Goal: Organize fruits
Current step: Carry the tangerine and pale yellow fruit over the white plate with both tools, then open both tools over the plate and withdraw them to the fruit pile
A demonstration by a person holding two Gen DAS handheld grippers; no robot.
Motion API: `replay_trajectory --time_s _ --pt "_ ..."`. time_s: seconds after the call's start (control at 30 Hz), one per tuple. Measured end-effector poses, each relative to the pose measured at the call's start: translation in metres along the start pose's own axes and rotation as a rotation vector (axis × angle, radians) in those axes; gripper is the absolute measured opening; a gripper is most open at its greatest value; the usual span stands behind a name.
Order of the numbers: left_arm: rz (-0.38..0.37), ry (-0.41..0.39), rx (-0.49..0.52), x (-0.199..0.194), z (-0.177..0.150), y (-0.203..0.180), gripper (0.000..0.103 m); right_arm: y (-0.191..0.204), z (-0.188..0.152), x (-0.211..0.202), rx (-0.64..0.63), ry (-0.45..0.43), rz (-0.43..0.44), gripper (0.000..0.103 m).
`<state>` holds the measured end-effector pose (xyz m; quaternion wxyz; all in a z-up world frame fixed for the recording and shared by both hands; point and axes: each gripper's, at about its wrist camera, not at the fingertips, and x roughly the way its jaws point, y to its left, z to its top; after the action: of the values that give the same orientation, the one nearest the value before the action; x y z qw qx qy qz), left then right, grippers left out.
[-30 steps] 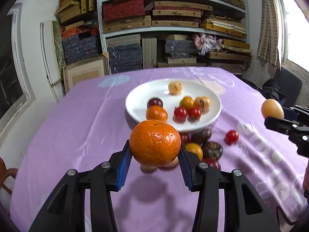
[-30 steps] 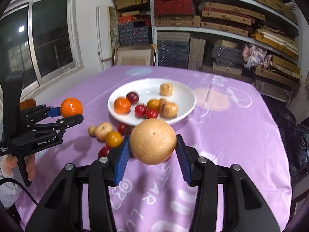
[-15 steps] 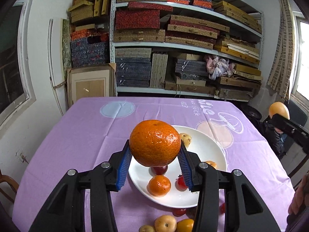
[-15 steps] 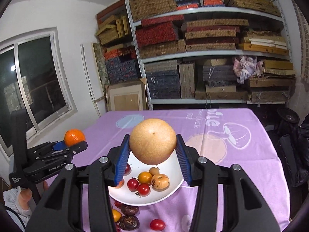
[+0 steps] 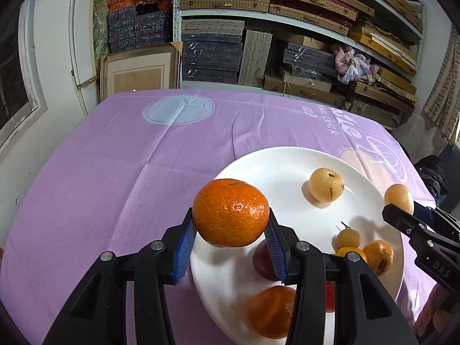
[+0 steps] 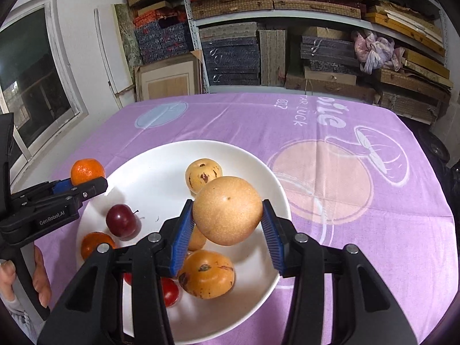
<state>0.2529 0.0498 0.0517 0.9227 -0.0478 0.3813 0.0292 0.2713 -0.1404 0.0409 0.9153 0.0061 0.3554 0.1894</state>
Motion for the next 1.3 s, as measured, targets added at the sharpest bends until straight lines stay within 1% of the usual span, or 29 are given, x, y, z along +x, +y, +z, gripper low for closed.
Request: replay_trajectory --time_s 0.23,0.27,0.37,0.4,0.43,0.47,0.5,0.53,0.67,0.73,0.8,0.87,1.0,1.07,1.1,1.17,1.23,1.3 --pt "-0.002 0.039 0.036 0.023 -0.007 -0.006 0.047 -0.004 -0.001 0.021 -0.020 0.019 -0.026 0.046" --pt "0.001 0.034 0.037 0.024 -0.007 -0.006 0.049 -0.005 -0.001 0.024 -0.019 0.025 -0.027 0.046" --pt "0.007 0.015 0.048 0.023 -0.006 -0.007 0.049 -0.008 -0.003 0.027 -0.013 0.022 -0.025 0.047" --pt "0.012 0.003 0.052 0.021 -0.006 -0.009 0.055 -0.008 -0.002 0.026 -0.012 0.016 -0.024 0.048" --pt "0.024 -0.011 0.057 0.019 -0.005 -0.010 0.058 -0.009 -0.002 0.024 -0.011 0.011 -0.021 0.053" --pt "0.035 -0.024 0.065 0.016 -0.006 -0.011 0.064 -0.009 -0.002 0.021 -0.012 0.001 -0.019 0.058" --pt "0.040 -0.030 0.072 0.015 -0.006 -0.012 0.066 -0.008 -0.002 0.017 -0.016 -0.011 -0.020 0.060" --pt "0.042 -0.032 0.075 0.014 -0.006 -0.013 0.066 -0.007 -0.002 0.014 -0.022 -0.019 -0.021 0.061" --pt "0.047 -0.035 0.082 0.014 -0.007 -0.014 0.066 -0.002 -0.001 0.007 -0.032 -0.029 -0.014 0.062" --pt "0.051 -0.041 0.085 0.012 -0.007 -0.015 0.067 -0.001 0.000 0.004 -0.031 -0.038 -0.011 0.064" --pt "0.056 -0.053 0.086 0.008 -0.007 -0.014 0.074 0.000 0.000 -0.001 -0.025 -0.046 -0.005 0.067" --pt "0.068 -0.069 0.089 0.003 -0.006 -0.015 0.078 0.000 0.001 -0.006 -0.016 -0.055 0.006 0.068" --pt "0.056 -0.095 0.083 -0.015 -0.005 -0.015 0.080 0.002 0.004 -0.026 0.008 -0.085 0.043 0.069" --pt "0.041 -0.103 0.078 -0.029 -0.007 -0.015 0.081 0.005 0.002 -0.042 0.023 -0.102 0.067 0.074" --pt "0.037 -0.108 0.084 -0.037 -0.010 -0.016 0.083 0.006 0.000 -0.050 0.031 -0.111 0.080 0.075" --pt "0.055 -0.122 0.112 -0.055 -0.019 -0.019 0.087 0.010 -0.006 -0.069 0.031 -0.117 0.099 0.076" --pt "0.069 -0.129 0.138 -0.071 -0.034 -0.021 0.089 0.017 -0.016 -0.087 0.006 -0.115 0.097 0.076" --pt "0.071 -0.116 0.160 -0.083 -0.052 -0.022 0.090 0.024 -0.031 -0.106 -0.022 -0.116 0.089 0.081"
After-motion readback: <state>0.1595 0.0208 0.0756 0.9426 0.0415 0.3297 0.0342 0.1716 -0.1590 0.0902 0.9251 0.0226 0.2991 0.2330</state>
